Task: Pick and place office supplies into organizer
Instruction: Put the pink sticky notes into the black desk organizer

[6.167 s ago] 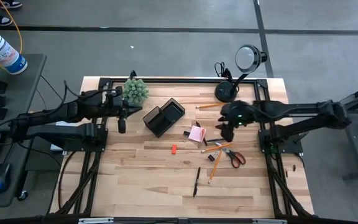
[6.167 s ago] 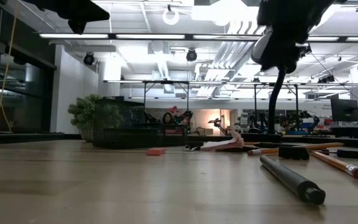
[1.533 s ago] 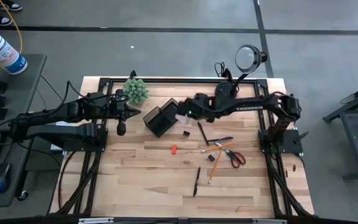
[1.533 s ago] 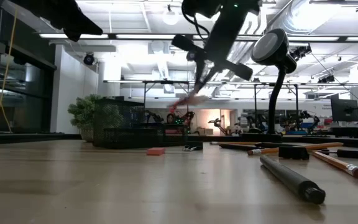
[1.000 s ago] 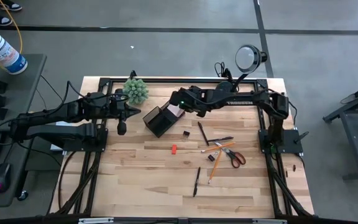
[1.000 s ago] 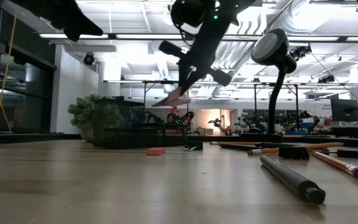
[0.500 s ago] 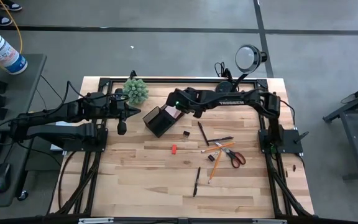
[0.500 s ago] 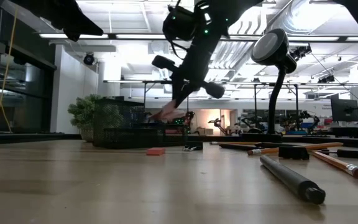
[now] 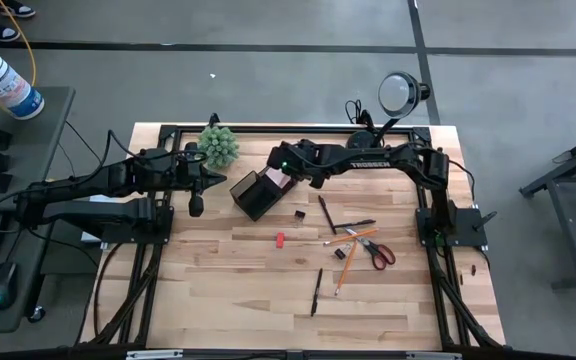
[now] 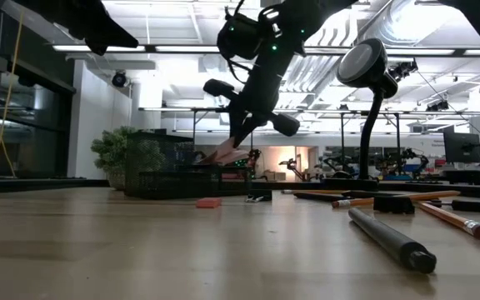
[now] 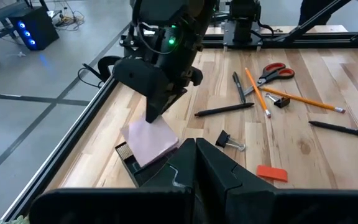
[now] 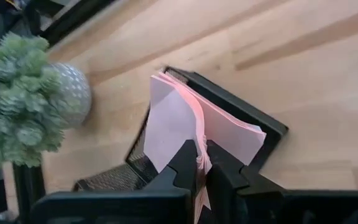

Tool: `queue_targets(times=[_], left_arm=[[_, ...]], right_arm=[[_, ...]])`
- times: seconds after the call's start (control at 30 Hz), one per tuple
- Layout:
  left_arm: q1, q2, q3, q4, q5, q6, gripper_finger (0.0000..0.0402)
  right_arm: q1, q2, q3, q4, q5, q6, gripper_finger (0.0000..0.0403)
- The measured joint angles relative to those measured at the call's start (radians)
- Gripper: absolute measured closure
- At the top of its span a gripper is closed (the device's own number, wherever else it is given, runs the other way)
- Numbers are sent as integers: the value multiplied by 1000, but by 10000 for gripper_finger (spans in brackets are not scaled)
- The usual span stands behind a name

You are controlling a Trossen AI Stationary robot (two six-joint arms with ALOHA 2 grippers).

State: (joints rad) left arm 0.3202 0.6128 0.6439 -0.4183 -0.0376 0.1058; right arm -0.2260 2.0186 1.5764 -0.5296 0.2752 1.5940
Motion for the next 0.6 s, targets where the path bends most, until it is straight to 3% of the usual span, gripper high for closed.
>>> queue_targets(times=[0.6], left_arm=[[0,0,0,-4,0,18,401]], right_arm=[[-5,40,-1,68,-4,6,396]])
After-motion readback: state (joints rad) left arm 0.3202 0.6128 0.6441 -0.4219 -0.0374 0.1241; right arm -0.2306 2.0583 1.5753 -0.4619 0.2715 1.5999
